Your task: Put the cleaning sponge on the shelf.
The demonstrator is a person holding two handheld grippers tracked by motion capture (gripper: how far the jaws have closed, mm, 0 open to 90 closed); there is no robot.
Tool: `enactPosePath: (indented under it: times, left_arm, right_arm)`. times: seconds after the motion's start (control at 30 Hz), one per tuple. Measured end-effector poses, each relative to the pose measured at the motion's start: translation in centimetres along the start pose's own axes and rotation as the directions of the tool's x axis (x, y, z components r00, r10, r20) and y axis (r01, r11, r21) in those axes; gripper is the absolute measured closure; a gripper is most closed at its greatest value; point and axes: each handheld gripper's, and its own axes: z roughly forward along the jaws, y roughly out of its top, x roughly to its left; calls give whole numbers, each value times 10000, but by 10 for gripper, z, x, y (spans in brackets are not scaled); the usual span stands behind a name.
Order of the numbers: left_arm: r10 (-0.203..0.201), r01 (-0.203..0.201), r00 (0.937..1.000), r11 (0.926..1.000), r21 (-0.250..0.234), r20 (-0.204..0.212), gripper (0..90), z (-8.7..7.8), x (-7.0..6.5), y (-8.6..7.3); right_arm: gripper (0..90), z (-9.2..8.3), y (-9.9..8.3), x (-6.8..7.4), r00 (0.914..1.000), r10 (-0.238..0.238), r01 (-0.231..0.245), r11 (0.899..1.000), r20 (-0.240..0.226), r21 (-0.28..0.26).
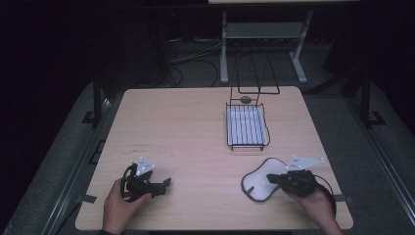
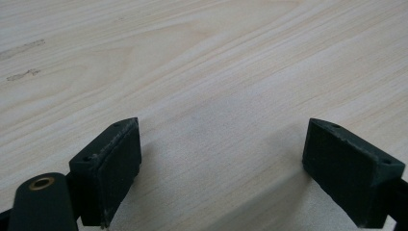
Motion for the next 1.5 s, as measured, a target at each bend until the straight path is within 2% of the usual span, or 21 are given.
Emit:
enactPosePath:
  times: [0.03,0.13,0.2,0.3,0.47,0.8,1.5]
  left_arm:
    - [0,0,10000,10000,0,0,127,0,0,0]
    - [-2,2,10000,10000,-1,-2,127,0,0,0]
    - [1,-1,10000,10000,0,0,127,0,0,0]
    - [2,-2,10000,10000,1,0,127,0,0,0]
    - [0,0,10000,10000,-1,0,127,0,0,0]
    - [0,0,10000,10000,1,0,127,0,0,0]
    - [-3,3,10000,10000,-2,2,127,0,0,0]
  right_arm:
    - [897,0,0,0,10000,0,0,10000,0,0]
    - [897,9,0,14,9997,-47,54,9996,-253,262]
    - [897,12,2,18,9995,-61,71,9995,-305,318]
    - [897,14,3,21,9995,-117,128,9992,-290,378]
    - [897,22,0,26,9993,-223,248,9964,-307,809]
    - [897,15,-5,21,9998,-133,147,9963,-167,849]
    - [897,-20,-33,5,9964,684,-720,9945,495,756]
